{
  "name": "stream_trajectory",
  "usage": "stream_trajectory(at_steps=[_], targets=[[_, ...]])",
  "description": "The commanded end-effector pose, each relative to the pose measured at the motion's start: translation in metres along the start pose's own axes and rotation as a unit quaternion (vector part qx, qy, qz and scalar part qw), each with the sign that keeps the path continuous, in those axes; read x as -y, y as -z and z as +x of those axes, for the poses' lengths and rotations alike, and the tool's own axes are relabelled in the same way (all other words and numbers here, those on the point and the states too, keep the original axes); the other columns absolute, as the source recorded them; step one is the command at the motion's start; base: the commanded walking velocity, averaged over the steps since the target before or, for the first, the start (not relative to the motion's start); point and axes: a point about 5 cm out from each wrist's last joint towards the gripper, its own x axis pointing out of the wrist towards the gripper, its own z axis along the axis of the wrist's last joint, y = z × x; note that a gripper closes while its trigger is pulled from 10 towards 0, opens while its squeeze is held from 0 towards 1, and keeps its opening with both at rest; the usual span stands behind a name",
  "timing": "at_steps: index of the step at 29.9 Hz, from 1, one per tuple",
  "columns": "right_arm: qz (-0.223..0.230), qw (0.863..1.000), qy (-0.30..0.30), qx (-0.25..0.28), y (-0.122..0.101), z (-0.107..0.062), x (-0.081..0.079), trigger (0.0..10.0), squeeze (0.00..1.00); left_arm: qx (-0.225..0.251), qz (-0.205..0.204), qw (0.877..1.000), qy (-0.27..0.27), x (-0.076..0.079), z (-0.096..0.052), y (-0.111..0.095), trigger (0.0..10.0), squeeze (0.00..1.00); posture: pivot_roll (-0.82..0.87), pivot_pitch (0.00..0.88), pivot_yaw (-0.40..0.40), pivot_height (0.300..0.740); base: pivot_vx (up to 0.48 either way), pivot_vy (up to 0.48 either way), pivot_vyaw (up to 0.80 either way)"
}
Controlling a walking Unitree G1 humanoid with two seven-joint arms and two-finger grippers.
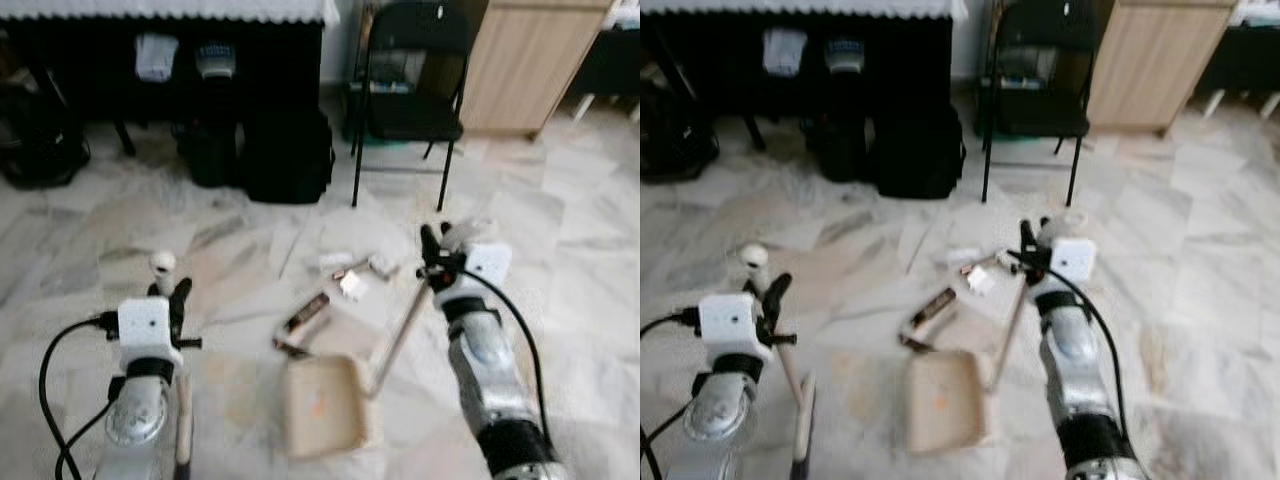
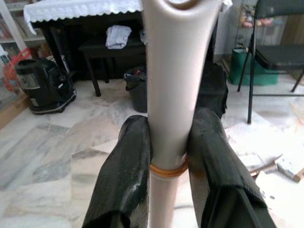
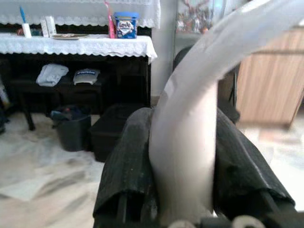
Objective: Sweep floor
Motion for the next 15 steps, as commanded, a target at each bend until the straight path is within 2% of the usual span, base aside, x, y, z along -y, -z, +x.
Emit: stream_trajectory(at_steps=[1,15], targets=[[0.020,0.999,-0.008,0.023,-0.0089,0.0049,-0.0117,10.0,0.00,0.013,0.003,1.000,-0.005,-0.0049,-0.0003,-0.0045,10.0,0.00,0.02,0.089,-0.036,0.740,0.368,0.000,0.00],[0.019,1.000,-0.007,0.023,-0.0089,0.0045,-0.0116,10.0,0.00,0.012,0.003,1.000,-0.003,-0.0045,0.0003,-0.0043,10.0,0.00,0.02,0.089,-0.036,0.740,0.365,0.000,0.00]])
